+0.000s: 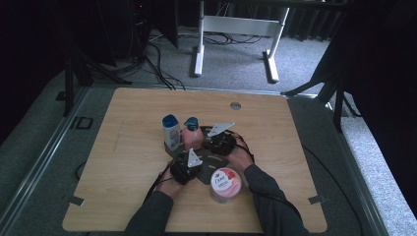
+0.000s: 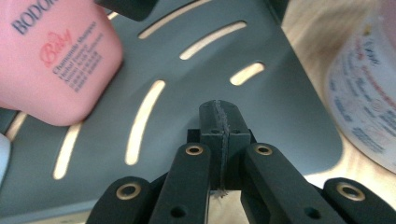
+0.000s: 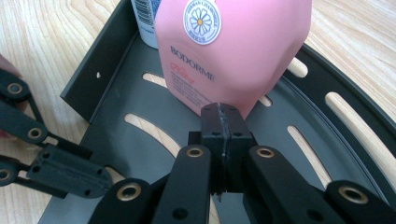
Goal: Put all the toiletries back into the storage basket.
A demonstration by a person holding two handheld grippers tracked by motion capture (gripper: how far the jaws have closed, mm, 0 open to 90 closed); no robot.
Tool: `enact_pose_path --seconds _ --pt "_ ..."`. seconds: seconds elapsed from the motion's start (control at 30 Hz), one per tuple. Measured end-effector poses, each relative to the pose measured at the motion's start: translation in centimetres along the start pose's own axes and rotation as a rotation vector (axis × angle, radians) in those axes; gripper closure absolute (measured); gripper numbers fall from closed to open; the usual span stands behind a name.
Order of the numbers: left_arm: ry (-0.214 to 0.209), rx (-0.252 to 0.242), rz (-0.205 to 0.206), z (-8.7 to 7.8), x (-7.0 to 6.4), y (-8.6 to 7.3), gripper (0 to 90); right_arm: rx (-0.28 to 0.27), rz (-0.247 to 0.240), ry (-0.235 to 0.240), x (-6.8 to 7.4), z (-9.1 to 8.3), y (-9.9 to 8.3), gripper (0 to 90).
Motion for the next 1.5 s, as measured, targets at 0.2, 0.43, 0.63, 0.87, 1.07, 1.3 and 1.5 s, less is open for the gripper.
enact_pose_path --seconds 0.2,0.43,0.63,0.87,1.07,1.3,1.5 --pt "-0.029 -0.004 -0.006 0.4 0.4 0.2 90.0 -0.002 0.005 -0.001 -0.3 0.0 0.0 90.0" --pt "-0.055 0.008 0.006 0.4 0.6 0.3 90.0 0.0 0.001 0.007 -0.4 0.0 0.1 90.0" --pt "-0.065 -0.011 -0.016 0.4 0.8 0.1 90.0 -0.005 0.003 0.006 -0.7 0.0 0.4 90.0" --pt "-0.069 -0.013 -0.01 0.5 0.8 0.0 90.0 0.023 -0.017 0.007 -0.6 0.0 0.2 90.0" --pt "-0.077 -0.014 -0.011 0.5 0.9 0.1 90.0 0.049 -0.024 0.018 -0.5 0.4 0.2 90.0" --pt "-0.075 -0.02 -0.011 0.5 0.9 0.0 90.0 0.084 -0.016 -0.029 -0.8 1.7 0.3 90.0" --pt "-0.076 -0.022 -0.009 0.5 0.9 -0.1 90.0 0.095 -0.023 -0.011 -0.6 2.3 0.7 90.0"
Point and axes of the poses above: each handheld gripper's, and its own axes: z roughly forward along the jaws, y roughly out of its top, x roughly to its left, the point moved 3 cm from there along z, roughly forward along the jaws, and after that the axes turned 7 degrees about -z, right-handed, at the moved point
